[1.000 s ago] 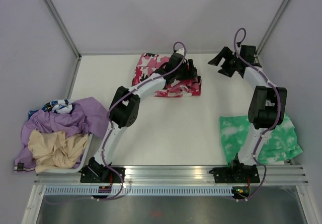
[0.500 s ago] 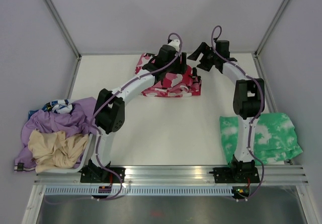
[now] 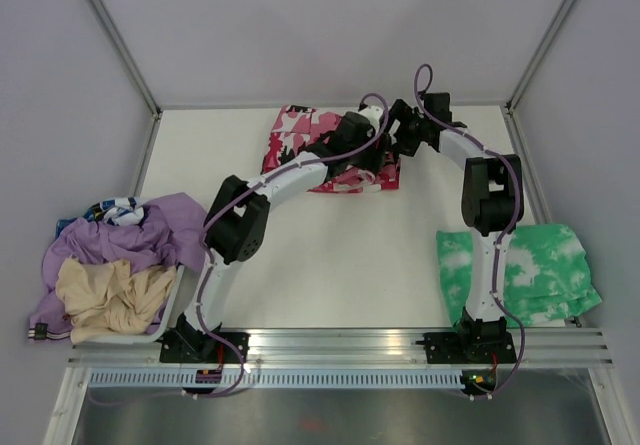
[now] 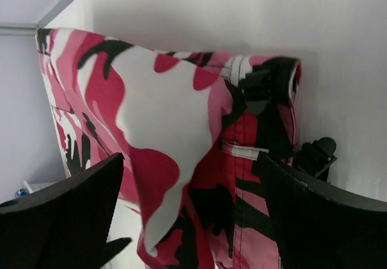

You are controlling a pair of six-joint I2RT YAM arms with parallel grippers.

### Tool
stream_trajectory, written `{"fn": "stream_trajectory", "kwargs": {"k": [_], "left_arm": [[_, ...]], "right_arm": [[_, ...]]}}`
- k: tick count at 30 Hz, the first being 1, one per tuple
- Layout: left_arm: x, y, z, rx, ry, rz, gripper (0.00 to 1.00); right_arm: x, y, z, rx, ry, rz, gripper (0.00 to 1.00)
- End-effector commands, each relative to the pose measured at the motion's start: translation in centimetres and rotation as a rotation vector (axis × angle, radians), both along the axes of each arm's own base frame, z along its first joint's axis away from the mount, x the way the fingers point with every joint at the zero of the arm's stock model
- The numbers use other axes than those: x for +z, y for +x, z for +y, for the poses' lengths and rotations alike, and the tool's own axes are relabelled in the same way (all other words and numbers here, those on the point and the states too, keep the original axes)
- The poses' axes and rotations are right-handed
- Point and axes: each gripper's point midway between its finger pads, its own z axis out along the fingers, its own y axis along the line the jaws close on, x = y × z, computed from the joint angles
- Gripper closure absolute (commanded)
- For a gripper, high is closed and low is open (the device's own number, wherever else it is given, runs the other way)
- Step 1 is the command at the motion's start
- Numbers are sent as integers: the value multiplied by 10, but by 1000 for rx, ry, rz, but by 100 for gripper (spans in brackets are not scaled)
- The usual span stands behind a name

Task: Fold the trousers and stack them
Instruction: Fold the trousers

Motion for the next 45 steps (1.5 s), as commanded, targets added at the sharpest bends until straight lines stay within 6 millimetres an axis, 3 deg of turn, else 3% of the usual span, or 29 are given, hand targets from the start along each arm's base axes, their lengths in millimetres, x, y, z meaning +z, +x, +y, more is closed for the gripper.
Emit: {"fn": "stream_trajectory", "kwargs": {"k": [1,4,10,14,21,23,24,25,27,28,31,34,37,41,45], "left_arm": [[-13,-1,-15,-28,69,-67,28],[-26,-2,-15,-13,128,-76,28],[-61,1,17,102,292,-55,29],[-61,2,14,106,265,-45,39],[-66,-1,8,72,178,24,43],[-67,-4,3,50,156,38,54],[-66,-8,-2,28,135,51,70],[-65,-9,-5,15,125,56,70],[-59,-14,-11,-16,96,68,89],[-55,-16,-13,-19,81,75,97],[-32,-21,-14,-14,38,94,98],[-15,-37,-25,-73,-27,147,98],[-8,-42,-25,-80,-39,163,98],[1,-43,-30,-104,-47,169,98],[23,-46,-41,-158,-94,172,98]], "right_arm": [[12,-8,10,21,60,-7,3],[10,-5,16,1,109,-6,3],[19,7,28,25,154,-45,4],[17,9,34,28,162,-47,9],[-2,9,37,56,128,-22,15],[-7,11,34,57,96,-32,21],[-6,13,32,54,81,-40,30],[-10,12,31,57,70,-37,36],[-3,18,31,76,46,-75,47],[3,20,32,85,42,-98,62],[35,33,31,115,9,-222,88],[63,42,32,160,-22,-336,90],[76,43,37,225,-36,-412,89],[71,42,37,268,-67,-439,86],[59,35,29,270,-127,-391,83]]}}
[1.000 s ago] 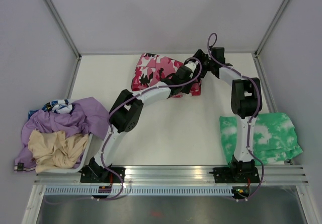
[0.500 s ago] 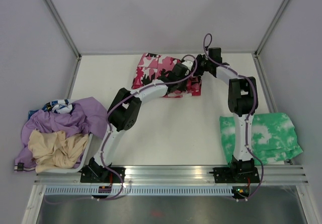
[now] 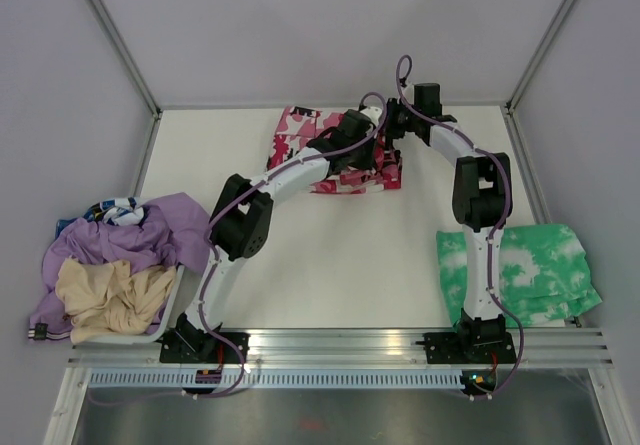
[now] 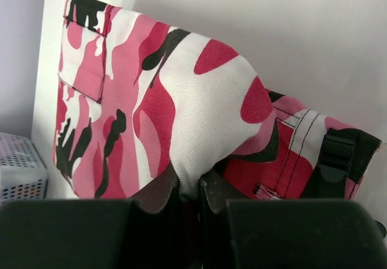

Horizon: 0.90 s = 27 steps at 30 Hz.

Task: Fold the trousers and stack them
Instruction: Fold the trousers

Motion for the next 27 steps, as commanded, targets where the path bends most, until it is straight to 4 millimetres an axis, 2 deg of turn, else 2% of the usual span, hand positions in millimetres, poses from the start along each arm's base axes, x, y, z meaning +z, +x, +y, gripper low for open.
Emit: {"fn": "stream_trajectory", "kwargs": {"k": [1,3,4,8,14,17,19,20,21,22,23,24,25,26,27], "left_arm": [[54,-40,-38,-151,-142,70,98],[58,-47,-42,-187,-161,84,98],[58,-49,-42,-205,-161,87,98],[47,-53,-46,-235,-162,112,98],[41,-66,-64,-356,-213,168,97],[33,-61,-60,-313,-181,181,86],[41,-59,-54,-285,-159,168,73],[45,-58,-51,-278,-151,156,66],[51,-59,-49,-281,-148,143,58],[69,-58,-45,-281,-157,110,52],[75,-56,-41,-264,-143,88,45],[84,-53,-37,-246,-145,72,37],[101,-53,-32,-233,-159,50,36],[110,-48,-25,-202,-179,48,34],[116,-45,-20,-180,-193,50,30]], "right_arm": [[45,17,-8,7,-66,-179,83],[43,15,-15,-18,-107,-179,83],[35,12,-18,-23,-119,-162,82],[22,11,-25,-32,-137,-138,82],[4,17,-32,-48,-139,-111,82],[3,16,-33,-43,-159,-104,75],[11,16,-36,-45,-178,-122,67],[15,16,-39,-50,-185,-127,58],[28,17,-41,-55,-189,-151,53],[35,18,-43,-60,-195,-165,46],[40,18,-45,-64,-200,-171,30],[57,21,-48,-71,-200,-199,25],[63,21,-48,-69,-204,-208,20],[68,19,-52,-71,-220,-200,13],[84,22,-54,-79,-226,-229,11]]}}
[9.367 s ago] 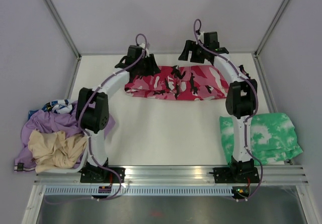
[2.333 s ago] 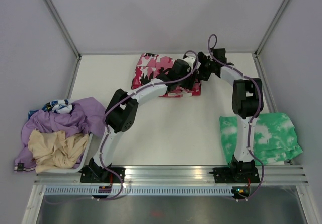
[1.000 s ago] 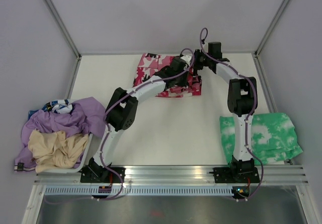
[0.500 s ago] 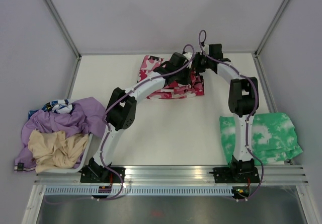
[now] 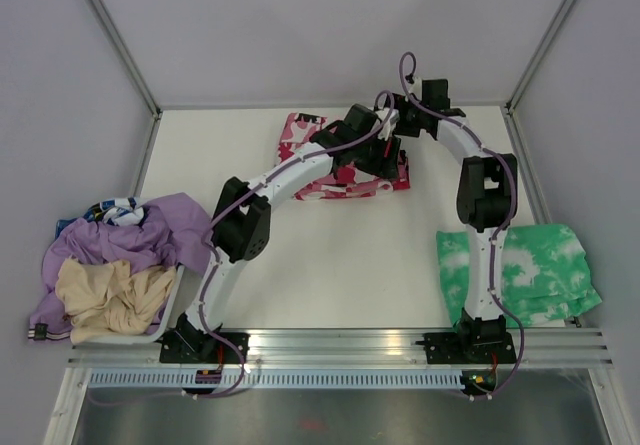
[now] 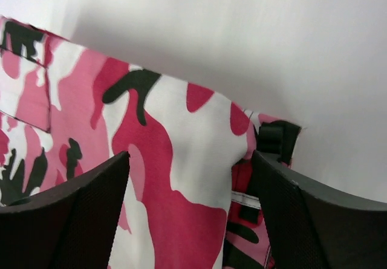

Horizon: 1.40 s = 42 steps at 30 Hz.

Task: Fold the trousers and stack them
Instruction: Fold the trousers, then neatly place the folded trousers to the corner

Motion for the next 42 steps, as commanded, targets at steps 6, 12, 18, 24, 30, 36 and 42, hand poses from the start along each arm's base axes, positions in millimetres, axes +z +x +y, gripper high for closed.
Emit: {"fn": "stream_trajectory", "kwargs": {"k": [6,12,18,24,30,36,42], "left_arm": [[119,56,108,388,-227,-5,27],[71,76,212,675,-210,147,27],[38,85,261,746,-90,160,26],[-6,85,272,724,-1,188,25],[-37,87,280,701,83,187,24],[-40,95,298,714,168,130,23],[-57,102,274,622,58,160,25]], "right_arm": [[125,1,-25,-19,-70,-206,9],[106,-51,-26,-15,-59,-98,10],[57,-95,-20,-10,-120,40,9],[10,-101,-29,-87,-211,139,6],[-4,-78,-41,-155,-266,130,5],[-22,-65,-37,-156,-215,144,2],[-40,-62,-18,-127,-90,168,2]]}}
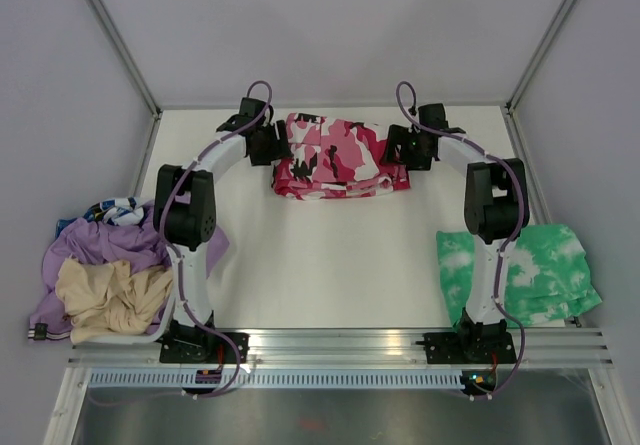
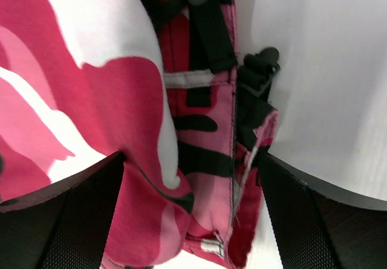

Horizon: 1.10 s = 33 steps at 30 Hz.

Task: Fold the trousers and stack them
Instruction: Neatly place the folded trousers to the corner

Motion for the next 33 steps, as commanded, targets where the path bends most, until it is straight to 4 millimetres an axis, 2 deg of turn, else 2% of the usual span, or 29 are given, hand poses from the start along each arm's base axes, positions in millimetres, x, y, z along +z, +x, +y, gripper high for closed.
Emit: {"fn": "stream_trajectory", "kwargs": {"k": [1,3,7,8,10,11,13,15,16,17,18,19,21,23,25,26,28,29,31,33], "left_arm": [[-10,11,-17,-75,-73,-41,26],[-18,13,-24,-68,-125,-39,26],[-29,12,-33,-76,-174,-7,30],[-30,11,-35,-84,-187,-1,30],[-33,11,-36,-86,-189,-1,32],[-35,11,-37,-91,-188,2,32],[-39,11,-38,-94,-194,8,37],[-42,9,-41,-101,-215,20,44],[-43,9,-43,-102,-223,22,57],[-43,8,-43,-93,-231,27,66],[-45,5,-43,-83,-238,40,81],[-40,4,-45,-78,-248,30,86],[-40,1,-45,-44,-273,28,98],[-35,0,-40,-3,-264,19,98],[-27,-1,-35,29,-251,10,98],[-15,0,-34,31,-251,-12,98],[-4,0,-35,10,-250,-30,98],[12,7,-36,-3,-251,-55,98],[18,1,-34,-22,-227,-22,98],[31,3,-33,-28,-219,-35,98]], "right_arm": [[-1,15,14,-4,105,-41,3],[-7,15,16,-13,114,-31,5],[-27,7,15,-16,106,17,28],[-28,6,13,-22,94,23,41],[-29,2,7,-30,71,26,54],[-30,1,3,-42,48,22,67],[-32,-6,-1,-52,25,27,78],[-32,-9,-5,-63,15,38,86],[-30,-9,-4,-61,17,37,88],[-28,-9,-1,-48,28,39,99],[-20,-4,0,-35,33,23,100],[-15,-1,2,-18,37,11,100],[2,4,1,15,19,-35,100],[12,8,3,51,28,-75,100],[24,9,-3,38,86,-77,100],[30,8,-12,-2,124,-77,100],[37,7,-16,-13,164,-94,100],[41,5,-25,-34,164,-97,100],[37,-4,-29,-47,163,-61,100],[47,-3,-32,-47,161,-82,100]]}}
